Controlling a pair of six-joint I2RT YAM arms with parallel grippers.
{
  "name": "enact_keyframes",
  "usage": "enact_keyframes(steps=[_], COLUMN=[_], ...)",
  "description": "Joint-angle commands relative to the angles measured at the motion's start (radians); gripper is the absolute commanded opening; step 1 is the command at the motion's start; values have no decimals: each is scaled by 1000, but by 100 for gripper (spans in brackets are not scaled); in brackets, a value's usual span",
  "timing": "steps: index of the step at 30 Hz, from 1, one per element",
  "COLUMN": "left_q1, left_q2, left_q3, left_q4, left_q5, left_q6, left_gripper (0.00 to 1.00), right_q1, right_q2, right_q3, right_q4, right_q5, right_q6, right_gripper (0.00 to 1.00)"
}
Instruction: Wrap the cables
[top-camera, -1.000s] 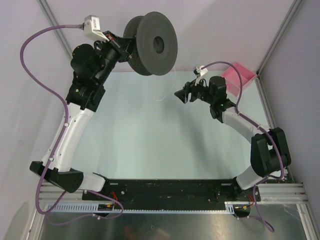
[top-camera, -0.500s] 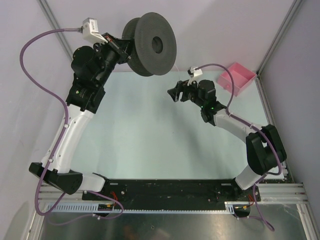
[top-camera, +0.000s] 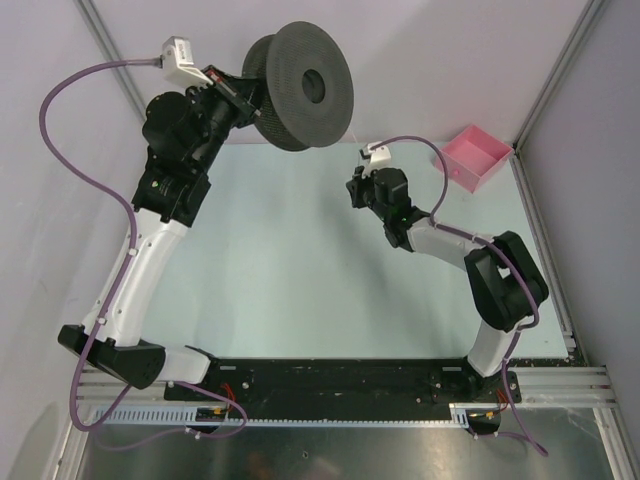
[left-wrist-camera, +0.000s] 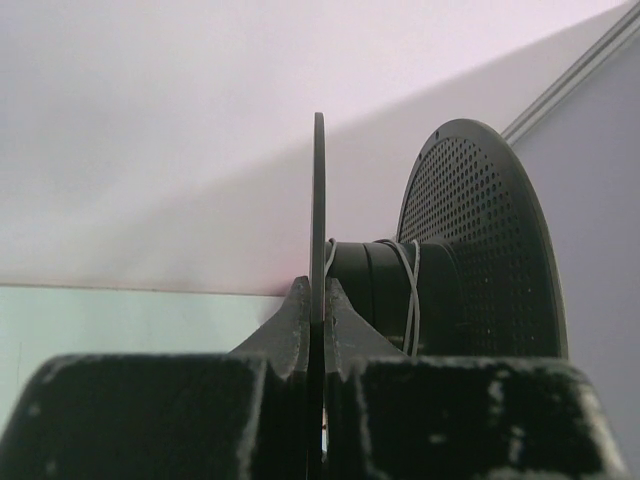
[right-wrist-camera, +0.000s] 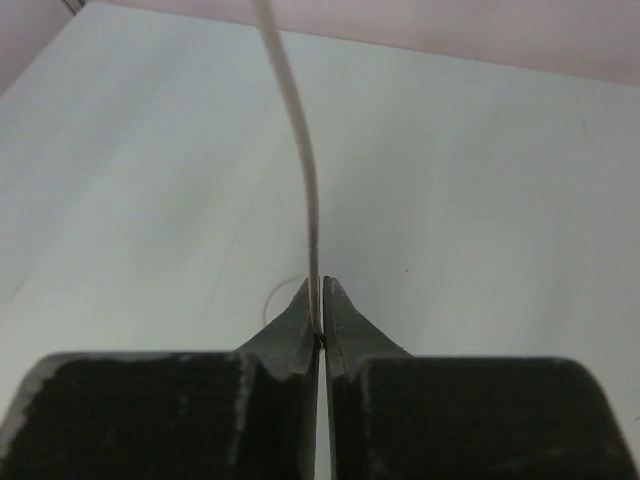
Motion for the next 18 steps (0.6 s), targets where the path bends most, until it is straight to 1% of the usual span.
enact_keyframes(steps=[1, 3, 5, 7, 9, 11, 16, 18], left_q1=[24, 27, 32, 36, 33, 19, -37, -59], left_q2=[-28, -7, 19, 48, 77, 102, 147, 155], left_q3=[41, 42, 32, 4, -35, -83, -185, -222], left_q4=[95, 74, 45, 28, 23, 21, 20, 20], left_q5=[-100, -159, -213, -227, -217, -225, -243, -224], left_q6=[-29, 4, 16, 25, 49, 96, 295, 361], left_gripper=[0, 0, 0, 0, 0, 0, 0, 0], right_q1=[-2, 1, 11, 41, 71, 99, 137, 141], right_q2=[-8, -37, -82, -140, -201, -262, -387, -413], right_q3=[45, 41, 33, 30, 29, 30, 32, 40], right_q4=[-42, -143, -249, -352, -437, -488, -534, -544], right_q5=[-81, -212, -373, -458, -494, -506, -482, -463], right_q6=[-44, -113, -226, -363, -482, -589, -816, -890], right_gripper=[2, 0, 0, 0, 0, 0, 0, 0])
